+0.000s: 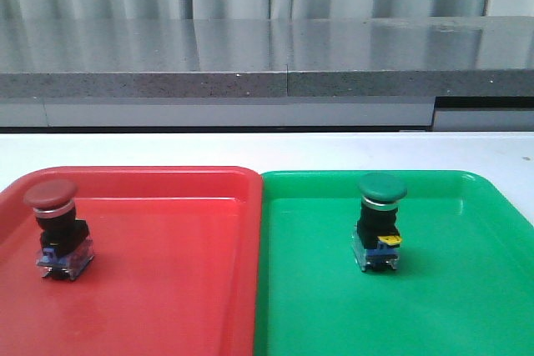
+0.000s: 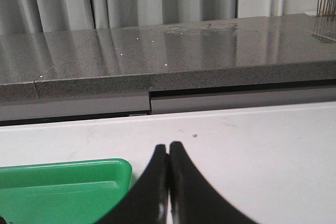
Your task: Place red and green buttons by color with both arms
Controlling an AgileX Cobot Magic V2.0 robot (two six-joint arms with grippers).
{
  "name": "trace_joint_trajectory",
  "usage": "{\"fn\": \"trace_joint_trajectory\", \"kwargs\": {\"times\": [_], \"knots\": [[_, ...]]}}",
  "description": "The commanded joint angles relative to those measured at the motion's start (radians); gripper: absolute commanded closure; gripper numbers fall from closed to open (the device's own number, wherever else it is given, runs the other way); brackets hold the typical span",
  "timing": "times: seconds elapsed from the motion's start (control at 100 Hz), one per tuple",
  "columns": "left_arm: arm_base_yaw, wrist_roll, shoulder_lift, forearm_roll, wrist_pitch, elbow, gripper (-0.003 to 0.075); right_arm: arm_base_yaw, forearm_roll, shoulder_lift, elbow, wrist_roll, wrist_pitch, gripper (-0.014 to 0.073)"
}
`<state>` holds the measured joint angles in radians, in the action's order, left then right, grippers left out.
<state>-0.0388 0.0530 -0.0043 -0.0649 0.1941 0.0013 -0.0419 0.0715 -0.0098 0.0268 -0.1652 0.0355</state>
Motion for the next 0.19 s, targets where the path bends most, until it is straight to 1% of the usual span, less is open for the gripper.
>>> {"fn": "trace_joint_trajectory", "kwargs": {"times": [0.0,0.18], "knots": [[0.002,0.0,-0.033,-0.01,-0.077,0.014,0.0741,-0.003,-0.003,-0.024,-0.017,0.013,-0.067,0.0651],[0.002,0.0,-0.033,-0.01,-0.077,0.014,0.0741,-0.003,-0.003,-0.024,-0.017,0.013,-0.067,0.0651]]}}
